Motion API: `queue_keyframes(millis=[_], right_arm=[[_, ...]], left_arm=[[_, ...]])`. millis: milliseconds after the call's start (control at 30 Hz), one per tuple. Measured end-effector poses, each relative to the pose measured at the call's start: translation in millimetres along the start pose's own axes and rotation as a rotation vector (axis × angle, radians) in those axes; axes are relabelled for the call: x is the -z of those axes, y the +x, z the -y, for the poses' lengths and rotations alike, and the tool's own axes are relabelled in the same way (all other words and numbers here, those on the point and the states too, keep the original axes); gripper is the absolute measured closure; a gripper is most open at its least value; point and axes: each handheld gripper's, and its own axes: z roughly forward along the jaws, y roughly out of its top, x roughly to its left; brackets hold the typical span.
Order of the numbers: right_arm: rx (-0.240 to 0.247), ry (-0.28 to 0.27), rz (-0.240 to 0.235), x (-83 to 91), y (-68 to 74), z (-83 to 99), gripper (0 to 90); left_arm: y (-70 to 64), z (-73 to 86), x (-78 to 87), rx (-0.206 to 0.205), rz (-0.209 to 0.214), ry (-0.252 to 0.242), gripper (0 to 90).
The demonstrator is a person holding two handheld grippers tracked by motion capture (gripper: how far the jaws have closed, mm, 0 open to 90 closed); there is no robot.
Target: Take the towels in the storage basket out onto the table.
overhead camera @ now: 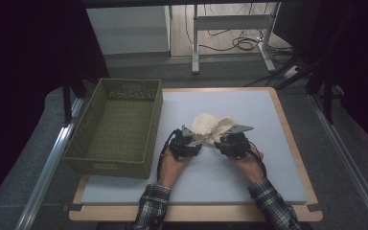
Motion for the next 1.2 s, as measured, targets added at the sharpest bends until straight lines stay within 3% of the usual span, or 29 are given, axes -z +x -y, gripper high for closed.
queue_keyframes(millis=[100,300,400,567,700,767,833,900,1000,1067,1167,1200], right_arm=[[-0.002,-0.004,0.017,-0.5,-0.4,-1.1,85.7],[-0.023,-0.029,-0.005,18.1,-4.3,-10.8,86.9],[-0.042,-0.054,-0.009,38.0,-15.4,-21.1,86.9],[-0.076,-0.071,0.003,54.7,-33.2,-29.0,86.8],[-0.113,-0.078,0.035,66.8,-53.6,-34.6,86.8],[-0.135,-0.073,0.069,71.1,-70.5,-37.7,86.7],[-0.143,-0.068,0.083,71.9,-75.8,-38.3,86.7],[-0.171,-0.063,0.103,73.7,-90.4,-36.7,86.6],[-0.185,-0.061,0.106,76.3,-97.4,-28.8,86.5],[-0.187,-0.059,0.107,78.4,-99.0,-23.4,86.5],[-0.196,-0.061,0.106,81.2,-100.8,-17.5,86.4],[-0.201,-0.064,0.105,82.4,-101.8,-14.8,86.4]], left_arm=[[0.0,0.0,0.0,0.0,0.0,0.0,47.8],[1.3,0.2,0.4,0.012,0.01,-0.007,47.6],[3.2,0.3,0.9,0.029,0.012,-0.011,48.7],[4.8,0.2,0.9,0.049,-0.005,-0.012,59.2],[5.4,0.0,0.9,0.053,-0.029,-0.012,65.6],[7.6,0.2,1.3,0.068,-0.016,-0.016,67.9],[8.9,0.4,1.6,0.073,-0.003,-0.018,67.1],[10.6,0.9,3.5,0.095,-0.01,-0.042,55.8],[16.9,2.9,8.7,0.109,-0.014,-0.091,52.3],[20.0,3.2,8.5,0.139,-0.012,-0.095,51.4],[20.1,1.6,7.1,0.118,-0.013,-0.087,49.2],[18.9,-0.1,6.3,0.082,-0.029,-0.087,49.2]])
